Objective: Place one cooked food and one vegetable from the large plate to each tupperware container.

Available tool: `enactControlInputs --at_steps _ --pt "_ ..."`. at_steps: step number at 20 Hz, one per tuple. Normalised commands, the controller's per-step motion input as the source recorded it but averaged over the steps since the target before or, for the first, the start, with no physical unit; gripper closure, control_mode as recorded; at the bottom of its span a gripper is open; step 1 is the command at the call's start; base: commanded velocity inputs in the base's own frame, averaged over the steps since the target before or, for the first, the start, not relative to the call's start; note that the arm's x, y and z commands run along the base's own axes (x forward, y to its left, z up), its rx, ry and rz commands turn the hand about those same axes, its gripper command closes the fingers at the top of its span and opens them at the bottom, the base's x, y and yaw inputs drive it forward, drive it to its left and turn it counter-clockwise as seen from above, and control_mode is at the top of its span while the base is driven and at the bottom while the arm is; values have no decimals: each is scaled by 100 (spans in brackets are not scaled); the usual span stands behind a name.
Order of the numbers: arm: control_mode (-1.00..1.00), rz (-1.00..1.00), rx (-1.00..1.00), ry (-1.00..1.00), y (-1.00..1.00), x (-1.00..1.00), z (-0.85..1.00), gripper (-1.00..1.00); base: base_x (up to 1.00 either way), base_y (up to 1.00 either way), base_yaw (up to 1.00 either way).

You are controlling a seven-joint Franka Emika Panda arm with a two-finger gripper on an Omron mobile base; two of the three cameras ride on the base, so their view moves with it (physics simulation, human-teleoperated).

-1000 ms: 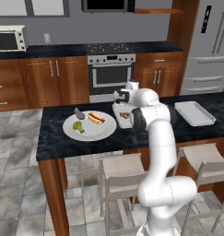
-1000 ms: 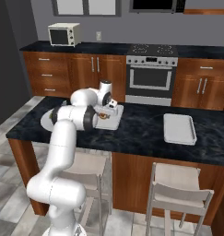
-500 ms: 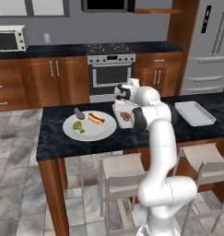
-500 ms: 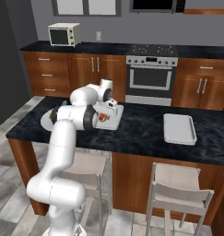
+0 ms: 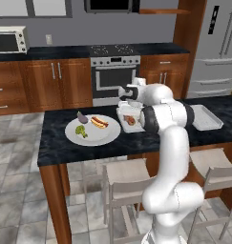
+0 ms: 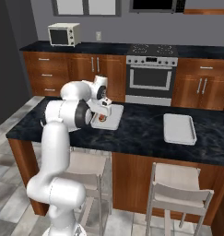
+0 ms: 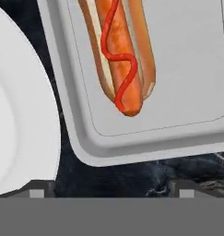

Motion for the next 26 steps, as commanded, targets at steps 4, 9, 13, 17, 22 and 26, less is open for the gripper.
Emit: enactControlInputs --at_steps 4,9,13,17,22,26 --pt "-100 0 0 -19 94 -84 9 -100 0 0 0" --pt "-100 11 0 -11 97 -50 46 -100 0 0 0" --pt "-100 32 0 0 82 -7 76 -100 0 0 0" --pt "-100 30 0 3 95 1 1 -100 0 0 0" --pt "-100 25 -3 0 66 7 0 -100 0 0 0" --pt "-100 10 0 0 44 37 -20 -100 0 0 0"
